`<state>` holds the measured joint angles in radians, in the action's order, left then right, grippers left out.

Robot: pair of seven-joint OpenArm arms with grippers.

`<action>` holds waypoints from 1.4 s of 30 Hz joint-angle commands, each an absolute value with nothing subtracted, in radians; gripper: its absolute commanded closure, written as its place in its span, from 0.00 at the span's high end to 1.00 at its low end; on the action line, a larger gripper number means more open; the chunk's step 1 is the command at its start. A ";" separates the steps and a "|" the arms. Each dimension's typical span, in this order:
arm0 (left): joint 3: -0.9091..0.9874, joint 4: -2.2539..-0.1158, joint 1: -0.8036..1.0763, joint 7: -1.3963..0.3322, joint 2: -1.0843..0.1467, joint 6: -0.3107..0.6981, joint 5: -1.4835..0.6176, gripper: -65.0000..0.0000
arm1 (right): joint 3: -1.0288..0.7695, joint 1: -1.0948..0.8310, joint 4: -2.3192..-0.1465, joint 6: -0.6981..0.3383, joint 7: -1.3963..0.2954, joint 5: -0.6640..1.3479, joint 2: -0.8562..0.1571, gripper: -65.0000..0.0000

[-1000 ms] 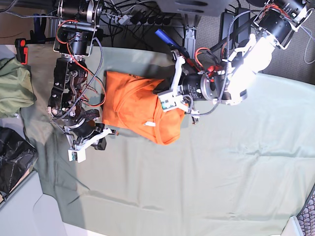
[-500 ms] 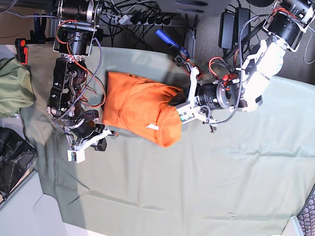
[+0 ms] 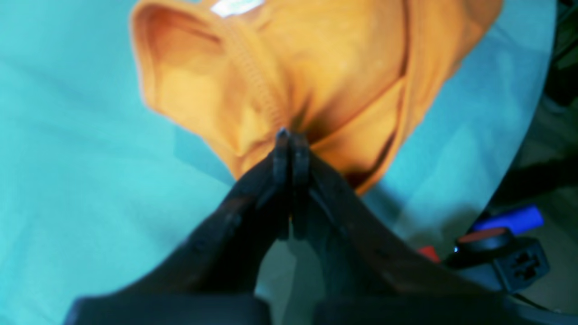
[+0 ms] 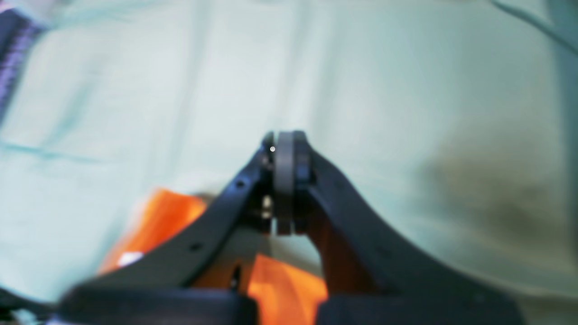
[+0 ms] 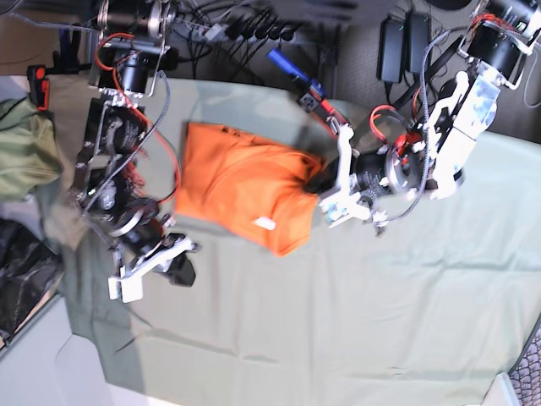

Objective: Fold the T-shirt properly
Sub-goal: 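Grasp the bundle's edges with both grippers, then fold and square the bundle into a neat rectangle with both grippers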

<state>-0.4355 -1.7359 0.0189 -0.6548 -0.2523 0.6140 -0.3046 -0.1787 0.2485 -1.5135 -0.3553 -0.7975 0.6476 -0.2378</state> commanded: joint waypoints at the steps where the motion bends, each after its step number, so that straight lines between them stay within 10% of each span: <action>1: -0.432 -1.750 0.003 -0.637 -0.253 0.613 -0.323 0.00 | -0.170 0.257 -1.528 -0.479 -0.789 0.676 -0.246 0.00; 42: -0.682 -1.784 0.016 -0.601 -0.263 0.638 -0.217 0.00 | -0.174 0.225 -1.416 -0.479 -0.522 0.321 -0.255 0.00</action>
